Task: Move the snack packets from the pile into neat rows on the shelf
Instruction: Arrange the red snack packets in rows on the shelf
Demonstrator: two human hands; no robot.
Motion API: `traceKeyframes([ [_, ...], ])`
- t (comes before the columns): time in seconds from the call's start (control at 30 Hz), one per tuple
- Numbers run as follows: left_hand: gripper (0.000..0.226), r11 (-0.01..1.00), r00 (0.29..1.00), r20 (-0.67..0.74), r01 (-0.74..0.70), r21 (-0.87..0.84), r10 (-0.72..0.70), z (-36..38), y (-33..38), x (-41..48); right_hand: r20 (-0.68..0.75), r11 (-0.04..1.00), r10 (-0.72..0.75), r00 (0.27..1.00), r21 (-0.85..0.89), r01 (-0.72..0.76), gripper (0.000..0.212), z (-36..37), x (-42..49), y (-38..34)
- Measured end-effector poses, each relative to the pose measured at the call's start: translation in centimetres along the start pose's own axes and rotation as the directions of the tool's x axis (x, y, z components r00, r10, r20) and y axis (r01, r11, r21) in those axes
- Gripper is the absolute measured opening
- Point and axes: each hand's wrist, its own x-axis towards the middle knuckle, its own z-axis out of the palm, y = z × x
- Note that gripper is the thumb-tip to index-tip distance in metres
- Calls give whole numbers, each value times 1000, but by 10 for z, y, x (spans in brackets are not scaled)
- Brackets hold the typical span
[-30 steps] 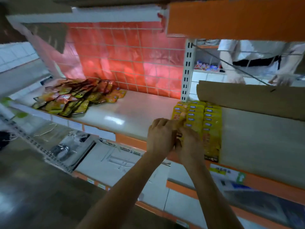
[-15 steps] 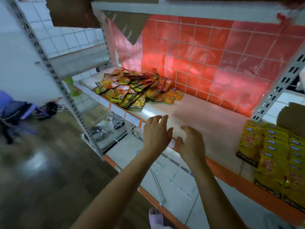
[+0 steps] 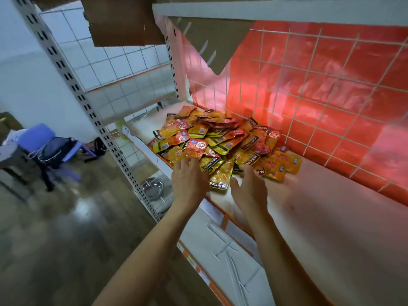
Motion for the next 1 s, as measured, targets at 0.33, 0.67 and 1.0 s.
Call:
traceKeyframes([
  [0.33,49,994,991,107,75,75,-83,9,-16,43,-103,993,-91,990,-89,82,55,29,61,-31],
  [0.67,36,1000,998,66,-11,-24,12,2,-25,52,-263,985,-164,951,-99,143,28,41,71,-28],
  [1.0,27,720,991,129,70,-690,28,-21,4,30,-536,957,-160,829,123,264,13,-7,25,-23],
])
